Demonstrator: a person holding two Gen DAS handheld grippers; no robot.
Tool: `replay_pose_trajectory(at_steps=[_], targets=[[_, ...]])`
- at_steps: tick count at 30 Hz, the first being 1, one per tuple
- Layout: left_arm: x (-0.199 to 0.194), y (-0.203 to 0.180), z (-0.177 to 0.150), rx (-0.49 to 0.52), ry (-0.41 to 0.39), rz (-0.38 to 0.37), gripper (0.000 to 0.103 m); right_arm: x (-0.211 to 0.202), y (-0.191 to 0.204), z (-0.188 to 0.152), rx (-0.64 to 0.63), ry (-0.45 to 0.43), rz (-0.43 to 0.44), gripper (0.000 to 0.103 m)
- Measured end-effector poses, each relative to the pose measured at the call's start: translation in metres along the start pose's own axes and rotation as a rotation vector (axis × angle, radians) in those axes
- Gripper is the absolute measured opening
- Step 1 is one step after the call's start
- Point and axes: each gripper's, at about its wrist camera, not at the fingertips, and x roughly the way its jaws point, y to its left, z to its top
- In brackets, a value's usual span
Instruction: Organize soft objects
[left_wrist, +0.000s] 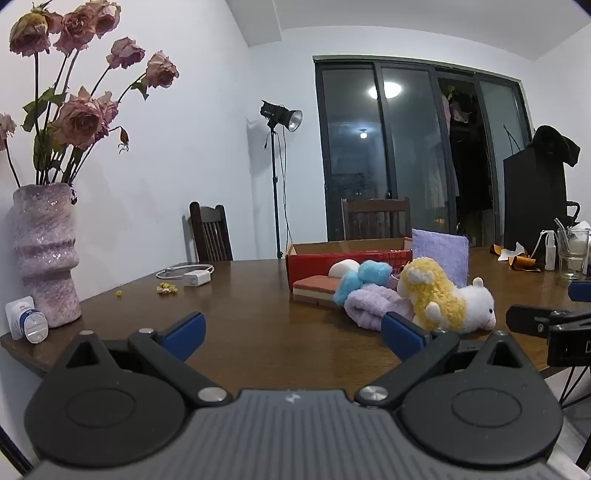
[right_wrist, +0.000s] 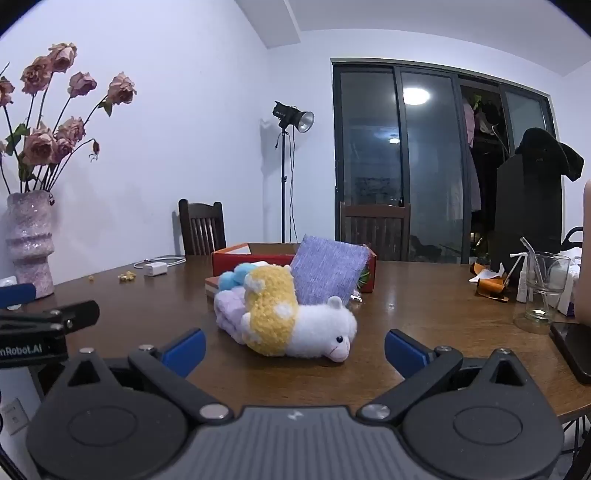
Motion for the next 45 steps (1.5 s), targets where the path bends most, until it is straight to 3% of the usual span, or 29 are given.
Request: replay_pose_trajectory(at_steps=[45], targets=[[0.0023,-0.0027,-0.0019,0.026,-0.005,0.004,0.103,0.0034,-0.0070,-0.0056,0.056,0.012,-0.031,0.103]])
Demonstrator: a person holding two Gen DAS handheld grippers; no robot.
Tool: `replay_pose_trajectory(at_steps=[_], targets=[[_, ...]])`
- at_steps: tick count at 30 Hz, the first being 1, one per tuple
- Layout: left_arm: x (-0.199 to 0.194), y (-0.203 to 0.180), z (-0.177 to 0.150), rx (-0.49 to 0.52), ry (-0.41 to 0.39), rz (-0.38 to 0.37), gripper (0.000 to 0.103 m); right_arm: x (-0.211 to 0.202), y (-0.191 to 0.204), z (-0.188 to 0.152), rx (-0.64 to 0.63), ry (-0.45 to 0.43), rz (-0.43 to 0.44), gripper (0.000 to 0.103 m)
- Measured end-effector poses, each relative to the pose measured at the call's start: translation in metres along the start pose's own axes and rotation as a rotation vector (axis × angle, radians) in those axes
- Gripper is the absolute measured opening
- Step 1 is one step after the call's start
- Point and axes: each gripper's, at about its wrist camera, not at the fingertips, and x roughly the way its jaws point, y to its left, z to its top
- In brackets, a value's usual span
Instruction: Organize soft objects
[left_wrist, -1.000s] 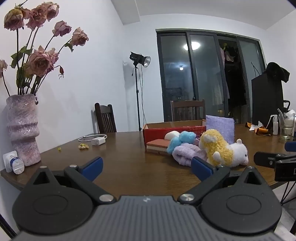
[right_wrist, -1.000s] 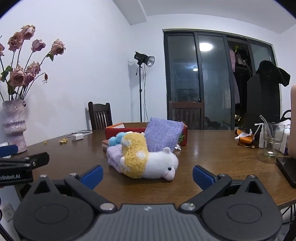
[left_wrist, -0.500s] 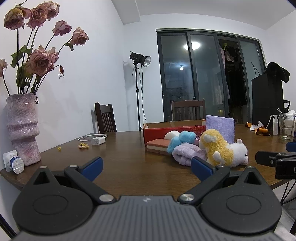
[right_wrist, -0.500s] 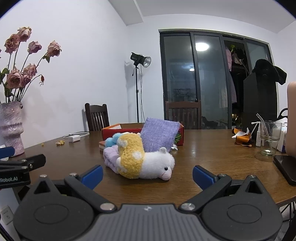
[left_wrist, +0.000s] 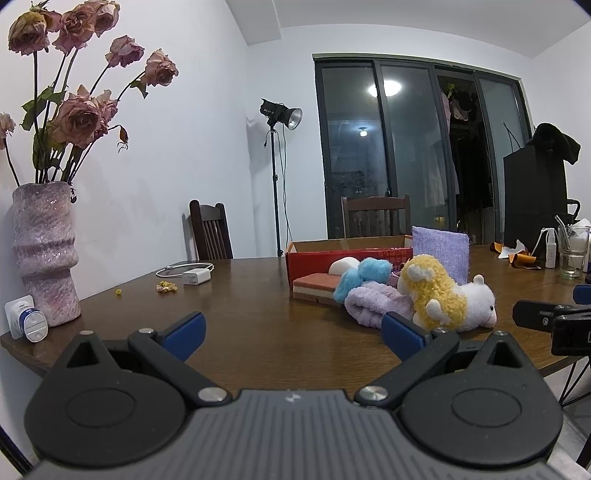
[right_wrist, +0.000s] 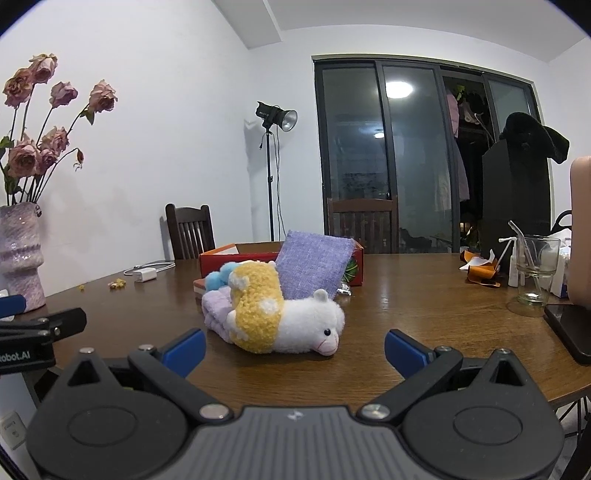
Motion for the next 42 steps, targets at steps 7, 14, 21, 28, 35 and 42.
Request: replay_pose_trajectory(at_steps=[7,14,21,28,35,42], targets=[[0.0011,0.0001,0.0002,0.002,0.007,0.000,0.103,0.0011,-0.0011,0.0003,-0.001,0.000,0.000,0.103],[0.0020,0.0000,-0.0002,0.001,0.013,0.000,0.103,0.0017,-0.0010,-0.0001,-0.002,0.003,0.001,0.103],[0.0031,-0.0011,-0.0013,0.004,0.021,0.004,0.103,0.0025,-0.0006,-0.0002,-0.004,0.002,0.000,0.103],[0.0045,-0.0009,-0.0022,0.006,0.026,0.007,0.103,0.0027,-0.0008,-0.0004,-0.004,0.002,0.001,0.103],[0.0067,-0.0010,-0.0038,0.011,0.033,0.009,0.103,0.0036,-0.0009,-0.0007,-0.001,0.004,-0.001,0.103],[0.0082,-0.0011,-0.0031,0.011,0.039,0.014,0.103,0.0025,-0.0001,-0.0007,-0.005,0.001,0.000,0.103]])
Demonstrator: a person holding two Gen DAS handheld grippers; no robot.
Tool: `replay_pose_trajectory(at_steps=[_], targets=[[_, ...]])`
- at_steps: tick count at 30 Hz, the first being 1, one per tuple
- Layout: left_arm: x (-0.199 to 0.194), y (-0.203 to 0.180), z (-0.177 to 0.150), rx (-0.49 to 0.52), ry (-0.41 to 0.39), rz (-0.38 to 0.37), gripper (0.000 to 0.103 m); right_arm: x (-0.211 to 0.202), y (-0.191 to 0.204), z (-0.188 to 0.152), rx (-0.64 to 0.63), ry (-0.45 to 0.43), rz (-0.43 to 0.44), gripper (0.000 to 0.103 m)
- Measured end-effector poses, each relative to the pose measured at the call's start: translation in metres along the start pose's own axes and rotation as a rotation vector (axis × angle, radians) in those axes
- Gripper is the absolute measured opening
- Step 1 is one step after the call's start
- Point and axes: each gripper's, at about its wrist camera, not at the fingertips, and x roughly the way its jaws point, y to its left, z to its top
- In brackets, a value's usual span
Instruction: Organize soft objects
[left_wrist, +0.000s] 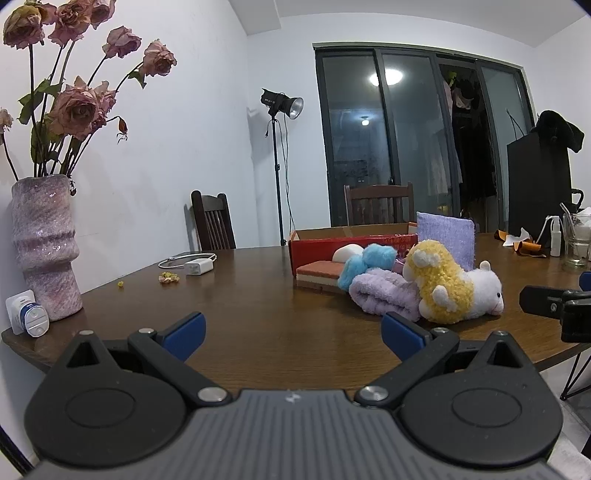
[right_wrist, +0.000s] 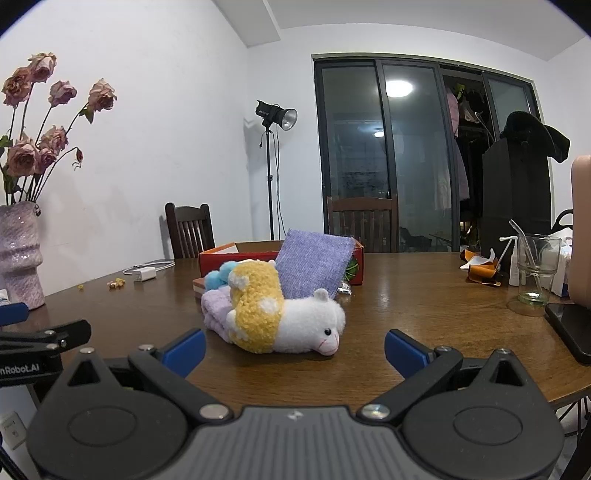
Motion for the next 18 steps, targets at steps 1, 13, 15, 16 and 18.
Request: replay_pose_trajectory(at_steps=[1,13,15,16,18], targets=[[0.001,0.000,0.000,0.001,0.001,0.000,0.103,0.000,0.000,0.000,0.000,0.001,0.001,0.103],[0.009,0.000,-0.005,0.010,0.026,0.003,0.103,0.004,0.000,-0.001,0.008,0.016,0.003,0.103],[0.014,-0.001,-0.004,0.014,0.031,-0.007,0.103,0.007,-0.001,-0.001,0.014,0.018,0.009,0.103],[0.017,-0.002,-0.002,0.015,0.029,-0.009,0.103,0.010,-0.003,0.000,0.021,0.023,0.013,0.103],[0.026,-0.005,0.004,0.021,0.017,-0.021,0.103,0.018,-0.008,0.004,0.033,0.025,0.019,0.103]])
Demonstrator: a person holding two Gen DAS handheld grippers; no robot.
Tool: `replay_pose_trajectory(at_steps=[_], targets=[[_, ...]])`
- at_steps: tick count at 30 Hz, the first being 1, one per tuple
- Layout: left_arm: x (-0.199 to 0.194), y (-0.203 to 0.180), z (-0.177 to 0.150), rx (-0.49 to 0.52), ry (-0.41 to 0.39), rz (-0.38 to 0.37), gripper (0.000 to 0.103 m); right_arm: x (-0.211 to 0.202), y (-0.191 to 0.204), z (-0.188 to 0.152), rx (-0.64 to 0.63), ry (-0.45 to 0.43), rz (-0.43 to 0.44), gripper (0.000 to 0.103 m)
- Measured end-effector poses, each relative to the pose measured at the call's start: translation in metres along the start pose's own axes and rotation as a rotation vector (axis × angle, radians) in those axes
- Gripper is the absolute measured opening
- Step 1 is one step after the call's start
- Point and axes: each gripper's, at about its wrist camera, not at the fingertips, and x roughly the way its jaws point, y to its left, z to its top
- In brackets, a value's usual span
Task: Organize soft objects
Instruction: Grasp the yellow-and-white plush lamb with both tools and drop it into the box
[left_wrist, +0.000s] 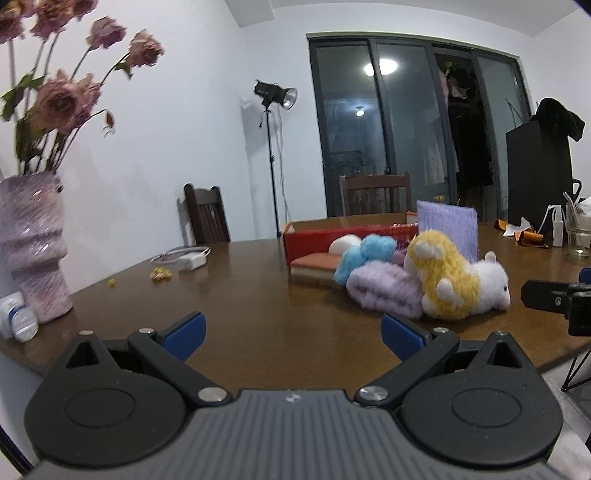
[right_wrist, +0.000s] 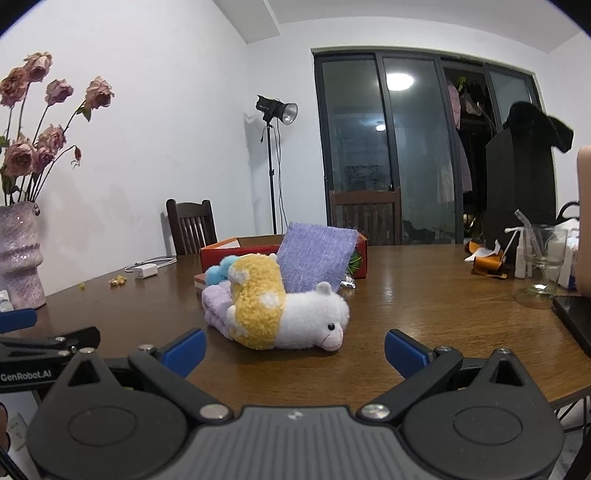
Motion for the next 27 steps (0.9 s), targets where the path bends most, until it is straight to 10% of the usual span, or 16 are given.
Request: replay_pose_trajectory(at_steps=[9,17,27], targets=[[0.058,-0.020,0.042,-0.124,0.056,-0.224,0.102,0.060,-0.048,0.023,0.122,0.085,-0.014,0.103],[0.110,-0.059,0.043,-0.143,0.196,-0.444,0.050,0.118,-0.077,0.035,0.277,0.197,0.162,0.067],[0.122,-0.054,0.045,-0.227,0.244,-0.522,0.041,0.144,-0.084,0.032,0.383,0.286,0.276,0.050]])
